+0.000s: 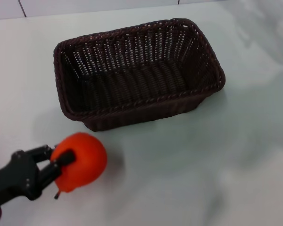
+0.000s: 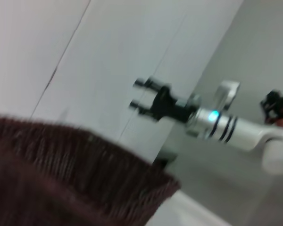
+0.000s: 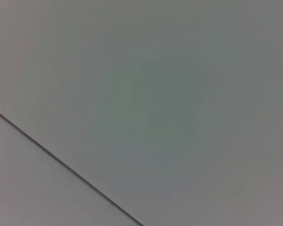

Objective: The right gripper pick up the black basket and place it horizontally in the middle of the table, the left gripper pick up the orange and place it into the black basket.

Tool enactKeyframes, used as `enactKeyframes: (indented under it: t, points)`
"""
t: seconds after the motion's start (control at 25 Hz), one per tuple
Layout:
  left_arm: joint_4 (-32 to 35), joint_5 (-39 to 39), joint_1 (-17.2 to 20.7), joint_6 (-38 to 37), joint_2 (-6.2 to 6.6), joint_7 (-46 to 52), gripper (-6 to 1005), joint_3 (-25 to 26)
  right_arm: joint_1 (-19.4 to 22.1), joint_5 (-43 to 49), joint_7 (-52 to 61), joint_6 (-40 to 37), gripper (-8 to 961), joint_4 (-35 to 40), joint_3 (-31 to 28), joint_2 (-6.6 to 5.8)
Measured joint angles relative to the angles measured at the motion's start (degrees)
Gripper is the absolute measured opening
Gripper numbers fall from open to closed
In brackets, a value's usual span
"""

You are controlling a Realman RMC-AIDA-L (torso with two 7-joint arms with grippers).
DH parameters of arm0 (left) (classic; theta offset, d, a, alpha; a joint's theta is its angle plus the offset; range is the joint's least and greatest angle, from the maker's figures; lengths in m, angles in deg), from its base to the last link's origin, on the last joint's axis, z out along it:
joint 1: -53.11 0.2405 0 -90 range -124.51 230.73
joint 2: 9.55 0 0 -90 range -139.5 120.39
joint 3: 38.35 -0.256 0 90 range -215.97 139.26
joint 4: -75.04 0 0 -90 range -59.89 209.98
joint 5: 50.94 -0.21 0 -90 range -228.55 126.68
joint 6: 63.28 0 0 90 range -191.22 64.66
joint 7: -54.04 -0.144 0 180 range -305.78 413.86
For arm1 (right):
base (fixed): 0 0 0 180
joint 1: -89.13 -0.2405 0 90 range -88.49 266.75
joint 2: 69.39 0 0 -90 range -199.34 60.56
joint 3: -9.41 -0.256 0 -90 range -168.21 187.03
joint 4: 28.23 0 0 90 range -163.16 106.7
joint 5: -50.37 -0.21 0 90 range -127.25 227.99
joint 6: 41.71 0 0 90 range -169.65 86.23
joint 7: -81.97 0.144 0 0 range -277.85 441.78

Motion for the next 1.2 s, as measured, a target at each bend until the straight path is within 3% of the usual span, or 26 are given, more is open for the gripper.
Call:
enactKeyframes:
  t: [0.2,0.4,0.52,0.72,0.84,1.04,1.2]
  points:
    - [-1.2,0.0,-2.8,7.2,-0.03,-0.2,227,5.7,0.3,0.0,0.0,0.6,808,0.0,0.0,0.00]
    - [-1.3,1.8,-7.4,8.8,-1.45,-0.2,189,13.9,0.7,-0.7,0.0,1.9,808,0.0,0.0,0.31]
    - [-1.5,2.7,-11.0,5.7,-2.52,0.0,176,15.2,0.8,-0.9,-0.6,2.4,808,0.0,0.0,0.88]
    - [-0.3,3.2,-17.6,-5.6,-3.80,1.3,156,15.6,0.8,-2.7,-4.1,3.1,809,-0.6,0.2,2.50]
    - [0.2,3.5,-19.8,-10.4,-4.74,2.4,143,15.6,0.8,-3.3,-5.5,3.5,809,-1.4,0.2,2.91]
    - [1.9,4.6,-20.6,-12.6,-4.76,3.0,233,15.6,0.8,-5.0,-7.7,3.9,809,-2.9,0.1,3.02]
    - [1.9,6.6,-19.2,-10.9,-4.77,2.9,489,15.7,0.8,-6.5,-9.3,4.0,809,-3.4,0.0,3.24]
